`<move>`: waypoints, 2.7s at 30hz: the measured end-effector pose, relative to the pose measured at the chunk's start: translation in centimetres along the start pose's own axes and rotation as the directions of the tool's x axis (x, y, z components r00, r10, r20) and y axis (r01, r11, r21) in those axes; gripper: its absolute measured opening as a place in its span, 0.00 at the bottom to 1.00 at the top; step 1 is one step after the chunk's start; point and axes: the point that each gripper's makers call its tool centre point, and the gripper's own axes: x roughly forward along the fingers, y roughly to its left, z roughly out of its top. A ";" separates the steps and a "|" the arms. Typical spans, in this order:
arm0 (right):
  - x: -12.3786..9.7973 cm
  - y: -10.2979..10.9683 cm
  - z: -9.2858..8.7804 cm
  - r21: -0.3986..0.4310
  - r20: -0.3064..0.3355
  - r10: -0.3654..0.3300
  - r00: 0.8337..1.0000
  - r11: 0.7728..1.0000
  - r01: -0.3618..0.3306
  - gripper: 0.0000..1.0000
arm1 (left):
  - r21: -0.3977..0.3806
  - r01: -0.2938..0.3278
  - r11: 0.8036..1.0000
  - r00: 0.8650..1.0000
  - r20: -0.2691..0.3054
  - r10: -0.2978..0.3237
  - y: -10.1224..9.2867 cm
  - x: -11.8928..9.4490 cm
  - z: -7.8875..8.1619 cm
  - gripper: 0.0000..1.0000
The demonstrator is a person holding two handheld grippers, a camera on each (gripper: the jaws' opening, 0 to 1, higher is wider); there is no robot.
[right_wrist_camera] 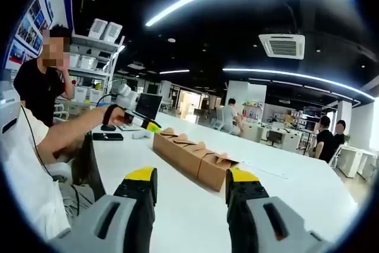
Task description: Pick up one paper box from the group, open the paper box, and remove the item inside
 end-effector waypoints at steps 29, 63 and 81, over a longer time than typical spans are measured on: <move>-0.3 0.0 0.3 -0.013 0.006 0.003 1.000 1.000 -0.003 0.47 | -0.026 -0.062 0.998 0.995 -0.079 0.060 2.6 5.0 -0.3 0.45; -0.3 0.1 0.1 -0.014 0.001 0.006 1.000 1.000 -0.006 0.47 | -0.033 -0.118 0.992 0.989 -0.094 0.114 4.2 7.6 -1.4 0.39; 0.0 0.4 -0.2 -0.021 -0.008 0.021 1.000 1.000 -0.021 0.47 | -0.047 -0.150 0.988 0.986 -0.082 0.146 3.6 6.8 -1.8 0.33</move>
